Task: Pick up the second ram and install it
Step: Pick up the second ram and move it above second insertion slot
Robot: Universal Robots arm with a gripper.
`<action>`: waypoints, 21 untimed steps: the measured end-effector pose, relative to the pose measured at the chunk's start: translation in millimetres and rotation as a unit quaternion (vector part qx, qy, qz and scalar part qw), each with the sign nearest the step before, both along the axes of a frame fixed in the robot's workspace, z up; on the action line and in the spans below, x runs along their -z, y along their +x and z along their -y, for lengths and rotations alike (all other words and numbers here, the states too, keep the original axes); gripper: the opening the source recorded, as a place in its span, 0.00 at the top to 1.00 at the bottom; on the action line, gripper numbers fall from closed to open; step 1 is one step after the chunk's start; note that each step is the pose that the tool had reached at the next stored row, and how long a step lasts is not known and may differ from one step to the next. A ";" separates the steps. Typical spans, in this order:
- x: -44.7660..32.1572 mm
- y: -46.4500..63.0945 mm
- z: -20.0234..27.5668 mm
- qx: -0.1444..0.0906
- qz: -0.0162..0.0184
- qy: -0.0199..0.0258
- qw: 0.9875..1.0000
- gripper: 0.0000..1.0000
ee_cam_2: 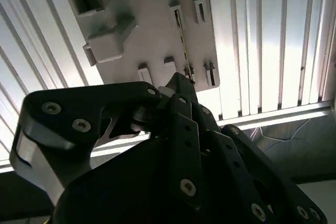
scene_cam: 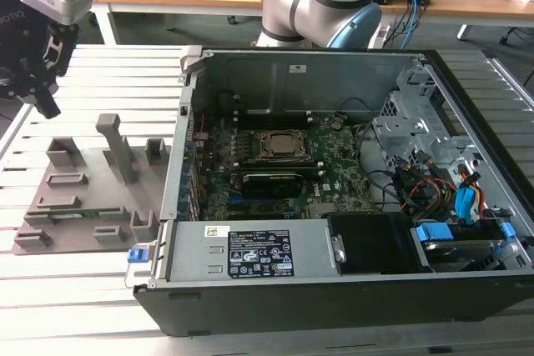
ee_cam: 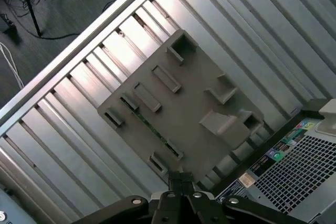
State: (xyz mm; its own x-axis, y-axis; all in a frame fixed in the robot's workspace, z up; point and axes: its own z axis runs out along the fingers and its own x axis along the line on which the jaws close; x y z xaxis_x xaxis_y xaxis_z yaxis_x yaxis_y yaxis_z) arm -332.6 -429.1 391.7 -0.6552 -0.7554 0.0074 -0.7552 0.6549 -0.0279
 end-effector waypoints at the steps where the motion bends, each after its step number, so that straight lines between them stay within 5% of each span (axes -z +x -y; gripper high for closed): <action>1: 0.0 0.0 0.0 -0.020 0.000 -0.001 1.000 0.89; 7: 0.0 0.0 -0.1 -0.071 0.000 -0.001 0.997 0.89; 12: 0.1 -0.1 0.0 -0.091 -0.011 0.006 0.996 0.89; 16: 0.1 0.0 0.0 -0.151 -0.012 0.006 0.988 0.89; 20: 0.0 -0.2 0.0 -0.183 -0.012 0.005 0.983 0.89; 21: 0.1 -0.3 0.0 -0.201 -0.012 0.005 0.980 0.89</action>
